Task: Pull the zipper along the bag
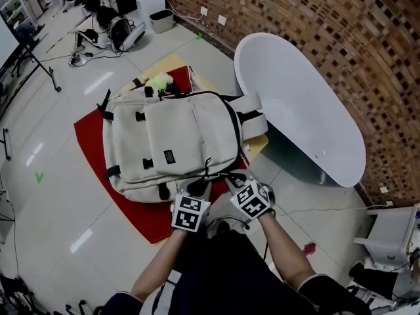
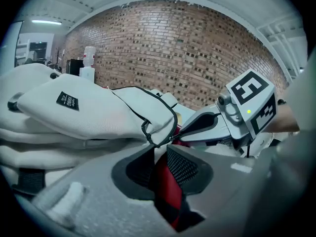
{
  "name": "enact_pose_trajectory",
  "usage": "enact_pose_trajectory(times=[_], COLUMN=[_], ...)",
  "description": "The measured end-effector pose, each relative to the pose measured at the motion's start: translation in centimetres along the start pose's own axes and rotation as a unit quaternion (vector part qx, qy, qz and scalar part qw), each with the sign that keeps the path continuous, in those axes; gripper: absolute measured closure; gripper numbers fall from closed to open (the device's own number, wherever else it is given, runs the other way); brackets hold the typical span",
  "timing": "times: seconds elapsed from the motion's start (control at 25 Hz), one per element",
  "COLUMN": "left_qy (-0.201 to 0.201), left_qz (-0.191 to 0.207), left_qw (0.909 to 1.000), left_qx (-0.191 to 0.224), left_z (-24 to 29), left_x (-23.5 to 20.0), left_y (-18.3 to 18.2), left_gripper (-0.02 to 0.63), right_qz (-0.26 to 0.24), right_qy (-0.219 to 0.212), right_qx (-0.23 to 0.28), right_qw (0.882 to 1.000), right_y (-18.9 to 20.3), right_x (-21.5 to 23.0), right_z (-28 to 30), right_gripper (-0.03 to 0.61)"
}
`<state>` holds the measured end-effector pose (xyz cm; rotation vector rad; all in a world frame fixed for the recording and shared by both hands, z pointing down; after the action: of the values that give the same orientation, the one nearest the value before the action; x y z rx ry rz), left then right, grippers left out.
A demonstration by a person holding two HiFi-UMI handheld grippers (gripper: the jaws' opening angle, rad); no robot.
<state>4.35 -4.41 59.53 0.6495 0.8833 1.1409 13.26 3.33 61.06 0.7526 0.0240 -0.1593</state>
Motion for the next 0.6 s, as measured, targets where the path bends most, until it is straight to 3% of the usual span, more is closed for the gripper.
enact_pose_trajectory(times=[0.24,0.4,0.6], left_qy=[0.004,-0.014,-0.055], left_qz=[-0.004,-0.008,-0.015], left_qw=[0.9999,0.9998,0.9983], left_qx=[-0.010,-0.013,-0.005], left_z=[0.0,0.3,0.9], left_x=[0.1,-0.3,0.4], left_y=[-0.3,-0.3,-1.8], left_gripper=[0.532,0.532,0.532], right_qz=[-0.081,-0.116,-0.169], right_qy=[0.017,0.020,-0.005], right_qx=[-0.041,-0.049,-0.034], right_qw=[0.996,0.992,0.985], right_y=[0.4,0.5,-0.8], right_x=[2.5,5.4,9.5], right_z=[-1.0,-1.9,-3.4], right_gripper=[0.532,0.532,0.532])
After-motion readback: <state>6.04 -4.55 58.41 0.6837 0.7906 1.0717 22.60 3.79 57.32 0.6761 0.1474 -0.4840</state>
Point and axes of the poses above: the fingertips, and each gripper's own axes: z forward along the fingers, x to its right, y out of its underside, the point moved 5 cm from there along -z, backward along the fingers, and after that the axes turned 7 degrees about x, right-handed, at the moved point
